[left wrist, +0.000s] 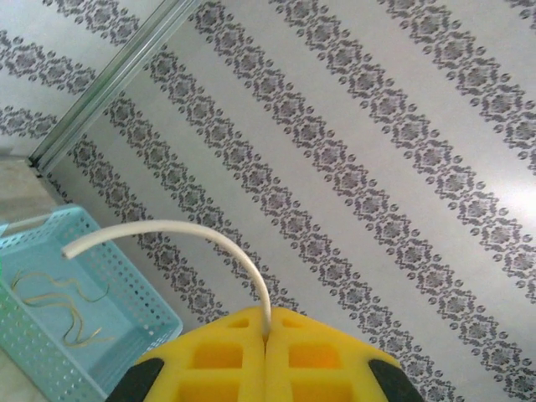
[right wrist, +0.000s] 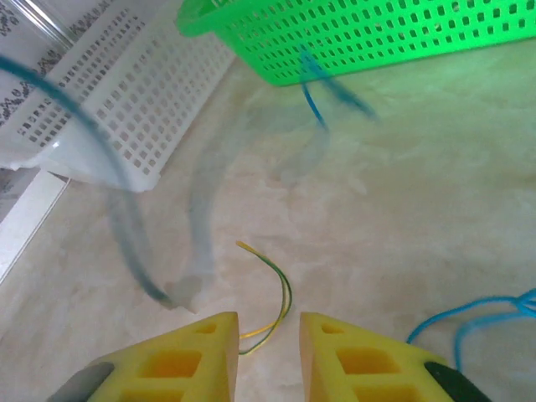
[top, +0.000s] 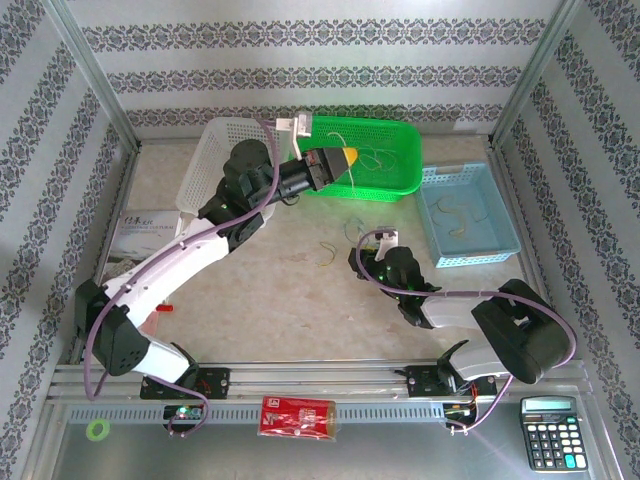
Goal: Untangle the cables
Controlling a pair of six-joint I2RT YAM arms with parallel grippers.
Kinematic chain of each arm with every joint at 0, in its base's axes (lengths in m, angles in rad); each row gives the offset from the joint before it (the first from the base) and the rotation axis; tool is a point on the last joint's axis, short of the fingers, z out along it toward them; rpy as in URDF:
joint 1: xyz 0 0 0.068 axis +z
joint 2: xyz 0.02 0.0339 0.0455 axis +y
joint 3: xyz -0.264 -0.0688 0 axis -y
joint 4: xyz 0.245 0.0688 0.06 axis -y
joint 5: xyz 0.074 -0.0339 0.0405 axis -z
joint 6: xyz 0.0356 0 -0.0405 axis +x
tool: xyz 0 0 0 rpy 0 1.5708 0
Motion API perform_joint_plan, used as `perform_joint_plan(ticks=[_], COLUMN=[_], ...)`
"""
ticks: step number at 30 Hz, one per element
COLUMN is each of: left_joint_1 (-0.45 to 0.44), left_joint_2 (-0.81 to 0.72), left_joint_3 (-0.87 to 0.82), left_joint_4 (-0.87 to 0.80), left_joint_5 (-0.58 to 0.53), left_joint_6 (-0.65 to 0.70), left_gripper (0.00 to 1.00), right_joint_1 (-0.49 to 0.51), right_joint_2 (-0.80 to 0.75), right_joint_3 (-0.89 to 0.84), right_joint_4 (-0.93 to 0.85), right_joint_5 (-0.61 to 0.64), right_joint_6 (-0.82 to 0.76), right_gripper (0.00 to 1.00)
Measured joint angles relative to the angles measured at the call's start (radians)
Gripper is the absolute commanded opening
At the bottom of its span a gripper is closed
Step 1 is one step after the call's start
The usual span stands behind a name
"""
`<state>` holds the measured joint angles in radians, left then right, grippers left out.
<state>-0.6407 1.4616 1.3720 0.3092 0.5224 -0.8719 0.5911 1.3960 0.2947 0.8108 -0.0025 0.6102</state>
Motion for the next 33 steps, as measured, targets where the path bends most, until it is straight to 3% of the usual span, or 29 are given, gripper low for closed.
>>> perform_joint_plan(ticks=[3, 7, 14, 15, 17, 20, 23, 33], left_joint_1=[0.003, 0.011, 0.022, 0.022, 0.022, 0.023, 0.024, 0.027], left_joint_2=[-0.004, -0.004, -0.004, -0.004, -0.004, -0.004, -0.004, 0.007], left_joint_3=[0.022, 0.047, 0.069, 0.069, 0.069, 0.07, 0.07, 0.07], left_joint_4=[-0.011, -0.026, -0.04, -0.041, -0.043, -0.05, -0.058, -0.06], left_joint_5=[0.001, 0.001, 0.004, 0.005, 0.006, 0.01, 0.013, 0.02], left_joint_6=[0.005, 0.016, 0.031, 0.031, 0.032, 0.034, 0.034, 0.034], left_gripper=[0.0, 0.0, 0.0, 0.0, 0.0, 0.0, 0.0, 0.0], right_joint_1=[0.0, 0.0, 0.0, 0.0, 0.0, 0.0, 0.0, 0.0], right_joint_2=[0.004, 0.006, 0.008, 0.007, 0.003, -0.035, -0.121, -0.512], right_joint_3=[-0.013, -0.03, -0.042, -0.042, -0.042, -0.042, -0.042, -0.04], right_joint_4=[0.006, 0.014, 0.021, 0.021, 0.021, 0.012, -0.016, -0.253], right_joint_5=[0.006, 0.013, 0.013, 0.012, -0.002, -0.038, -0.068, -0.063], right_joint_6=[0.013, 0.02, 0.035, 0.035, 0.042, 0.043, 0.039, -0.012], right_gripper=[0.21, 0.0, 0.0, 0.03, 0.27, 0.48, 0.54, 0.6])
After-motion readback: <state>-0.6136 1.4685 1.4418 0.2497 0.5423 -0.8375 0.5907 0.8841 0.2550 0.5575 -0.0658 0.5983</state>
